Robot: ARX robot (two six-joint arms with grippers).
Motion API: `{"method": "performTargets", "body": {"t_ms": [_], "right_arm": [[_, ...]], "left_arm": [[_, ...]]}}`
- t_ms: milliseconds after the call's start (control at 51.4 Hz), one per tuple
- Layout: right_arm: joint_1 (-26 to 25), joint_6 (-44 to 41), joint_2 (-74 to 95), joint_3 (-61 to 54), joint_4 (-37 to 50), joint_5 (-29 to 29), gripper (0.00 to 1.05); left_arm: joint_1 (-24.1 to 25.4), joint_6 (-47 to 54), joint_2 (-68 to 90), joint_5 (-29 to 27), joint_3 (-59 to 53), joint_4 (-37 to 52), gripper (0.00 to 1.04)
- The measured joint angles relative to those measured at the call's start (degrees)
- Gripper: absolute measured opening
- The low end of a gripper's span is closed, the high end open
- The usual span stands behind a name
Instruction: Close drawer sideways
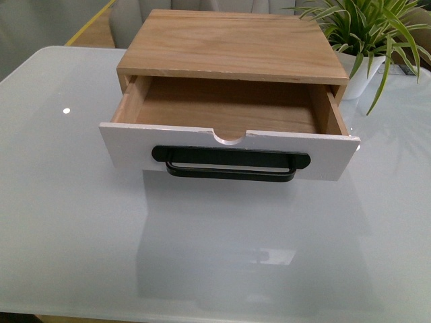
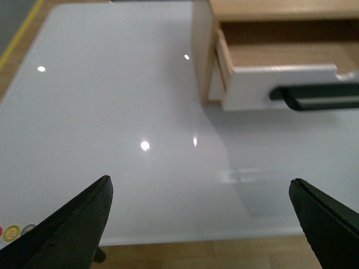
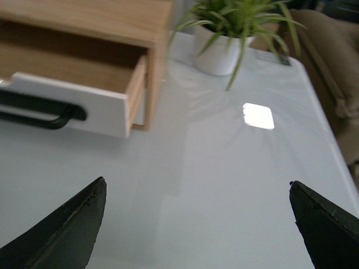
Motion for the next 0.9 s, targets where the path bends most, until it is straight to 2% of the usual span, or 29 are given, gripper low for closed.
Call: {"method": "performTargets", "body": {"t_ms": [97,234,273,350,526,642,895], "right_arm": [[1.7,-5.5,10.3,1.8,7.4,-3.0,0.96],[1.2,-15.6,29.9,6.4,21.0,-9.1,0.96],[1.3,-19.6,36.7,8.7,23.6,-11.0,0.96],[1.7,-25.3,44.9,11.8,24.3,-12.5,0.96],[4.0,-39.5,57.5,17.6,22.3,-14.0,0.96],[6.7,-49.8,63.3,21.4,19.4,-14.7,0.96],[12.0,-58.4,70.4,25.6,17.4,-15.1,0.96]], "left_arm": [[-3.3,1.7,9.1,1.4,0.4,7.0,0.96],[-6.4,5.9,28.6,5.2,2.4,24.8,0.96],[-7.1,7.8,35.9,7.3,3.9,30.5,0.96],[-8.0,10.7,45.5,9.6,6.3,36.5,0.96],[-9.5,18.9,62.3,14.2,12.1,42.6,0.96],[-10.5,25.4,71.3,16.5,16.5,43.5,0.96],[-13.4,30.1,79.6,18.4,22.4,44.7,0.96]]}}
